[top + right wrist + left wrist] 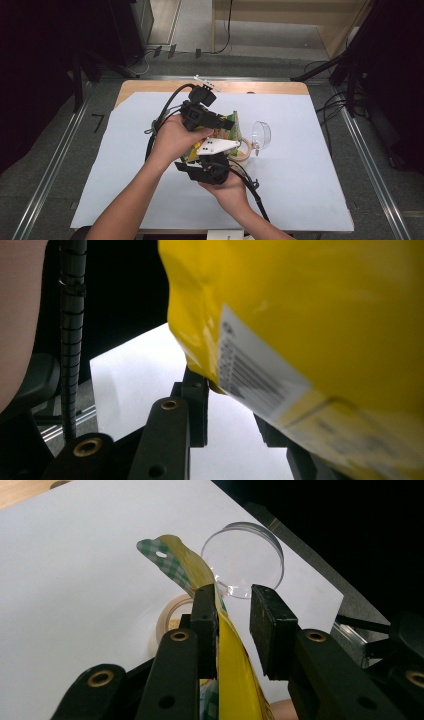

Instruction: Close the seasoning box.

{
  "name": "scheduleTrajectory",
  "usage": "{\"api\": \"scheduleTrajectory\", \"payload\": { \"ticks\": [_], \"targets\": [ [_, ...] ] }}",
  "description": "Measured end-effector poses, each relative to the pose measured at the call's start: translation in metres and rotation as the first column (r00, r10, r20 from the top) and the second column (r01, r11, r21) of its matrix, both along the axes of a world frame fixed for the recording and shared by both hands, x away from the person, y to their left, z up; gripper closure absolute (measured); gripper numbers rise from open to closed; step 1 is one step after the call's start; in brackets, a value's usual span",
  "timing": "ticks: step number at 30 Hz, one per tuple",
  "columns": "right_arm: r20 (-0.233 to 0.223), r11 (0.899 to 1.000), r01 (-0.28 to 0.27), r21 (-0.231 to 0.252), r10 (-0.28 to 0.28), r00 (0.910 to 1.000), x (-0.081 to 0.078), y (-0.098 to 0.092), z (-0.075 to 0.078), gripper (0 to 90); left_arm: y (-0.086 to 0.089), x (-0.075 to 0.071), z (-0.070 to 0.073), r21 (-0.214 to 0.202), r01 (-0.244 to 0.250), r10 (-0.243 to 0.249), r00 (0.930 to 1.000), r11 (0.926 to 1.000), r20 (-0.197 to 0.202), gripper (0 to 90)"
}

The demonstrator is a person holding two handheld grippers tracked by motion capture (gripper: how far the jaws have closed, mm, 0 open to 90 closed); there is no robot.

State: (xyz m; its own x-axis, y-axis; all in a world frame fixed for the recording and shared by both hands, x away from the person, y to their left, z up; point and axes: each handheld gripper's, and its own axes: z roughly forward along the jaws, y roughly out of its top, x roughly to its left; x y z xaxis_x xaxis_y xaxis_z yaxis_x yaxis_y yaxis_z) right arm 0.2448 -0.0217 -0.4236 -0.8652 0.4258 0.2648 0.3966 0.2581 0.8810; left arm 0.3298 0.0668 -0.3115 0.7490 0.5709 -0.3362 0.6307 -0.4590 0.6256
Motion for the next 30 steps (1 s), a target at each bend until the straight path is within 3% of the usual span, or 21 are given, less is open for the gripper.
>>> {"api": "scheduleTrajectory", "payload": {
  "ticks": [30],
  "targets": [
    [0.028, 0.999, -0.003, -0.034, 0.004, 0.9996, 0.0003, -0.0012, 0.0006, 71.6, 0.0013, -0.0002, -0.0002, -0.009, 0.003, -0.003, 1.0000, 1.0000, 0.005, 73.6]
  ]
}}
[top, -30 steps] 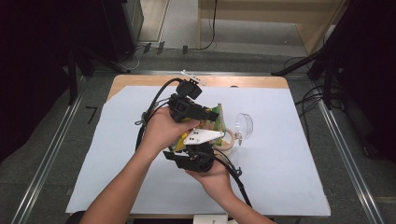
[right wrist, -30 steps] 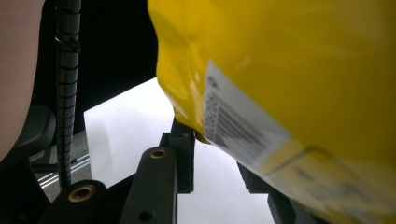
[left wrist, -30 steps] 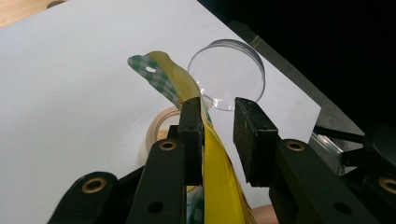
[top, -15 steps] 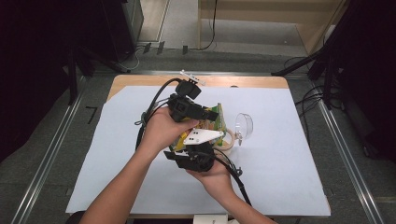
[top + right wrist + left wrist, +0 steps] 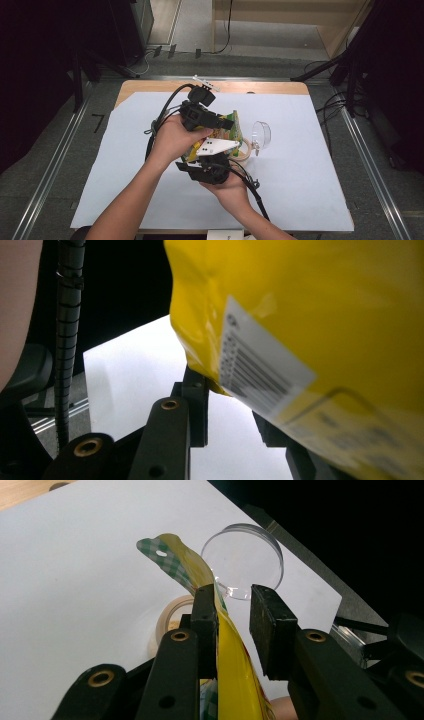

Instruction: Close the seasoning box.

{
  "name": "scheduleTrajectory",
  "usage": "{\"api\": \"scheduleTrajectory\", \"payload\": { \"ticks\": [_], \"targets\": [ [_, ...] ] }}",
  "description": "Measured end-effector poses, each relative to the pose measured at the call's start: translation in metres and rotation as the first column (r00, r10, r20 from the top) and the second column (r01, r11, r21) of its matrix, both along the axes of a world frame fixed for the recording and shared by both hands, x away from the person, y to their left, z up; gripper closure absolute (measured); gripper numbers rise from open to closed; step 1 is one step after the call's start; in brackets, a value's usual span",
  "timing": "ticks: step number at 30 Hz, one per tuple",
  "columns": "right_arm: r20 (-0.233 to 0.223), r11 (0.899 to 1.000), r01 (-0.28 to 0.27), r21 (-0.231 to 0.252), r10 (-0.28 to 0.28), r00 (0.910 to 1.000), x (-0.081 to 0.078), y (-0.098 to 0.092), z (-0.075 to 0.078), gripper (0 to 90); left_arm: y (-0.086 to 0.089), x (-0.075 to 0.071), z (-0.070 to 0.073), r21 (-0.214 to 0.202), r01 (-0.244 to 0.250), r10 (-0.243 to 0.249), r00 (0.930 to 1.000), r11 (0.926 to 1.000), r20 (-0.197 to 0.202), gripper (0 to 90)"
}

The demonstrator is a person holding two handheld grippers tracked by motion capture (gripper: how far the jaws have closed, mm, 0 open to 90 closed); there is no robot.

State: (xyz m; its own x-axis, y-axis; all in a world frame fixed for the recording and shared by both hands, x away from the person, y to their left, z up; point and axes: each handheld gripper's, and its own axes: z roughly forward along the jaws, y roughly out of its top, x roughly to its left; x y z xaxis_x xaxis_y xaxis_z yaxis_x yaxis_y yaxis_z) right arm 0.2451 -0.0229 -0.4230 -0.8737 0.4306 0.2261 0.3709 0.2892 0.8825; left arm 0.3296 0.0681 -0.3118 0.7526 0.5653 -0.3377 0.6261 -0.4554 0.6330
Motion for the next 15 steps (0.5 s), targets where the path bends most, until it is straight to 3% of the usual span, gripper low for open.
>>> {"api": "scheduleTrajectory", "payload": {
  "ticks": [15],
  "targets": [
    [0.014, 1.000, 0.004, 0.002, -0.004, 0.9999, 0.0007, -0.0005, -0.0031, 71.7, -0.0028, -0.0019, -0.0007, 0.018, 0.008, -0.008, 0.9999, 0.9998, 0.014, 73.5]
  ]
}}
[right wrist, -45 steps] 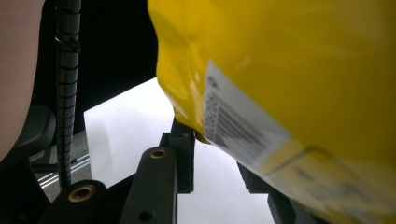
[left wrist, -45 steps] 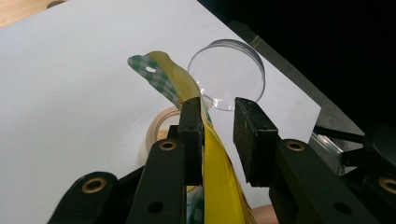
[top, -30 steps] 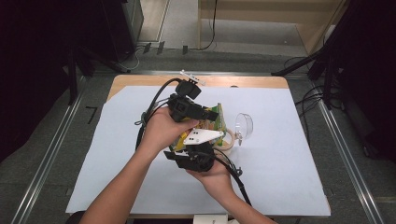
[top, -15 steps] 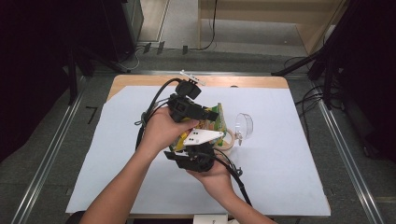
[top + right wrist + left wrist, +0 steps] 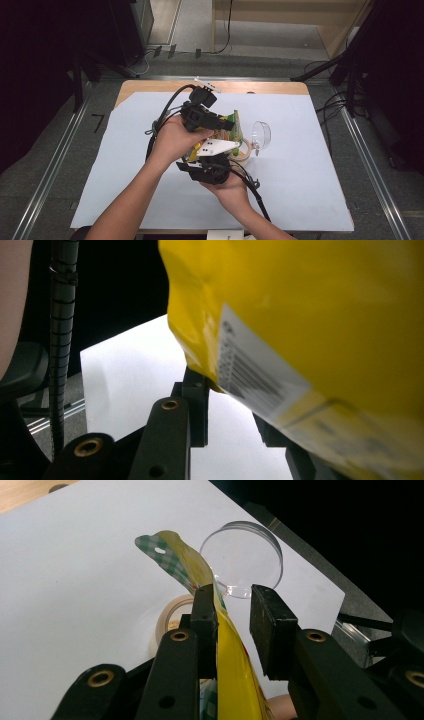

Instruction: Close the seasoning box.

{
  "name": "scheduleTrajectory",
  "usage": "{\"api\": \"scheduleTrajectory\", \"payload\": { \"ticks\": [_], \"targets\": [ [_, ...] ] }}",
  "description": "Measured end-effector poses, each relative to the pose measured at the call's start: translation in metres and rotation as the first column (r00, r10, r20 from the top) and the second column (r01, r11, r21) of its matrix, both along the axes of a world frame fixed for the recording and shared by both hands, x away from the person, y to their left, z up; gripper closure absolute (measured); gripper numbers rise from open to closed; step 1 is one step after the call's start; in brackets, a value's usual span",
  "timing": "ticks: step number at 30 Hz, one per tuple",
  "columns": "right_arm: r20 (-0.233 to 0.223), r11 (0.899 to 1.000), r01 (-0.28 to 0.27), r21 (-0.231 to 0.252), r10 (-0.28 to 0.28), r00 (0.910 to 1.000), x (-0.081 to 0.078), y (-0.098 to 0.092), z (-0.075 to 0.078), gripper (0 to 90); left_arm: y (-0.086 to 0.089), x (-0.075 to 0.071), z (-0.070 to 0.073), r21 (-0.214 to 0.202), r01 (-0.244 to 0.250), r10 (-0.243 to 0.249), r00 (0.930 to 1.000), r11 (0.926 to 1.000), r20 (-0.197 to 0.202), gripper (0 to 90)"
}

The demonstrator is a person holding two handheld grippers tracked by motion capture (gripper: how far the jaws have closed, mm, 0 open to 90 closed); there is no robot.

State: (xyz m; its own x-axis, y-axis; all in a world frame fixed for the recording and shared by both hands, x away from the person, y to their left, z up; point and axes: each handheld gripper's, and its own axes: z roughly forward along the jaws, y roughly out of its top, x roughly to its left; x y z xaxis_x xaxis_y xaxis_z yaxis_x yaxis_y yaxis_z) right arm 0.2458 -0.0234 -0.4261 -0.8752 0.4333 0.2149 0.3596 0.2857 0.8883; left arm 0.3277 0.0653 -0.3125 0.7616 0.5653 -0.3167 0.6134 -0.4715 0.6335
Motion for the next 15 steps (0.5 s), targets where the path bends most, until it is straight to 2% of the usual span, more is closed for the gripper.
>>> {"api": "scheduleTrajectory", "payload": {
  "ticks": [8, 10, 15],
  "targets": [
    [-0.022, 1.000, -0.006, -0.005, 0.006, 0.9997, -0.0002, 0.0001, 0.0022, 71.7, 0.0016, 0.0037, -0.0015, -0.009, -0.006, 0.006, 0.9998, 0.9999, -0.019, 74.0],
    [-0.013, 1.000, -0.006, -0.008, 0.006, 0.9999, 0.0004, 0.0000, 0.0023, 71.6, 0.0019, 0.0041, -0.0018, -0.013, -0.004, 0.004, 0.9998, 0.9999, -0.021, 74.0],
    [-0.022, 1.000, -0.007, -0.008, 0.007, 0.9997, -0.0007, 0.0005, 0.0030, 71.6, 0.0026, 0.0047, -0.0017, -0.014, -0.005, 0.004, 0.9997, 0.9999, -0.023, 74.1]
  ]
}}
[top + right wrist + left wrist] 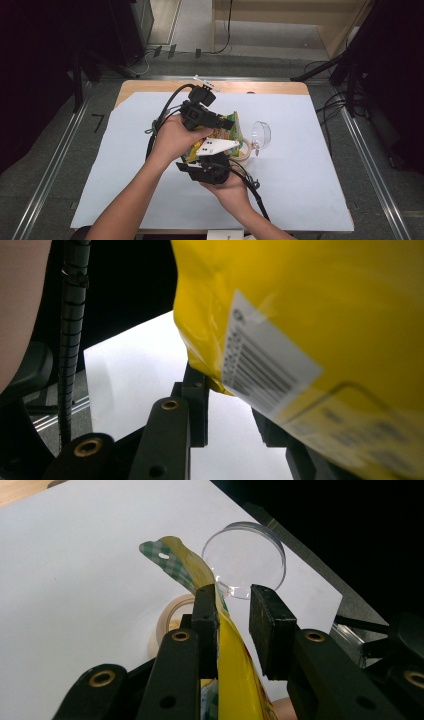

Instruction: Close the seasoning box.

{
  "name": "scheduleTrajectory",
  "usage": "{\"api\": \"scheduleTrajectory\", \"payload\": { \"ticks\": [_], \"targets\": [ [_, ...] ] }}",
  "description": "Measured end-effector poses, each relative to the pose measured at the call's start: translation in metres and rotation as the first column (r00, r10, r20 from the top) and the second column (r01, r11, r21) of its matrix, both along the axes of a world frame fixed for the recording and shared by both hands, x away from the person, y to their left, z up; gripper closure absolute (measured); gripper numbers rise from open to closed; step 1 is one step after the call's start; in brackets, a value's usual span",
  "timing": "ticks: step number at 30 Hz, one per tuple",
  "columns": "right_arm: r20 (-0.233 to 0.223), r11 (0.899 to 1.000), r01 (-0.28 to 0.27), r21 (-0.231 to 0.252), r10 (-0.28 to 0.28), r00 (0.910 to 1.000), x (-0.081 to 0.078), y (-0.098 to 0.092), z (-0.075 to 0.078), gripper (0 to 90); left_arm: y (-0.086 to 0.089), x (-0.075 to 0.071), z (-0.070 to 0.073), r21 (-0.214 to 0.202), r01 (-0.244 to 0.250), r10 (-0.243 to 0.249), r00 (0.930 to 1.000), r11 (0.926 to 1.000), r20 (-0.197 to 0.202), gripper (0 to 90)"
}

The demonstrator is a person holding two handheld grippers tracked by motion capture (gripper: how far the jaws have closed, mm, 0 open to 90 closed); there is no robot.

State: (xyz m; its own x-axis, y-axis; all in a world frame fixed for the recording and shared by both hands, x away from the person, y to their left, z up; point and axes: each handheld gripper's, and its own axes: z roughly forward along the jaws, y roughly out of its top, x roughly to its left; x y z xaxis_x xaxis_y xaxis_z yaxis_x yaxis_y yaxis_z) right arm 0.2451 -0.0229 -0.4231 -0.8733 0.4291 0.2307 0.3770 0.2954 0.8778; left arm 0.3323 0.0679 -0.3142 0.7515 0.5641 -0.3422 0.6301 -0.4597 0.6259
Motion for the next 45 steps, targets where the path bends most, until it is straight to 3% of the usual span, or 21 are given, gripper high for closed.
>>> {"api": "scheduleTrajectory", "payload": {
  "ticks": [15, 22, 27, 45],
  "targets": [
    [0.015, 1.000, 0.002, 0.002, -0.002, 0.9999, 0.0009, -0.0009, -0.0018, 71.9, -0.0022, -0.0027, 0.0012, 0.001, 0.001, -0.001, 0.9999, 1.0000, 0.014, 73.8],
    [0.004, 1.000, -0.002, -0.005, 0.002, 1.0000, 0.0010, -0.0006, 0.0004, 71.8, 0.0012, 0.0026, -0.0003, -0.019, -0.007, 0.007, 0.9999, 0.9998, -0.014, 74.2],
    [0.024, 1.000, -0.007, -0.024, 0.007, 0.9997, 0.0011, -0.0004, 0.0039, 71.5, 0.0050, 0.0045, 0.0012, -0.042, -0.016, 0.015, 0.9996, 0.9990, -0.026, 74.2],
    [0.005, 1.000, -0.008, -0.015, 0.008, 1.0000, 0.0012, 0.0001, 0.0021, 71.4, 0.0027, 0.0045, -0.0006, -0.019, -0.015, 0.014, 0.9995, 0.9997, -0.028, 74.0]
  ]
}}
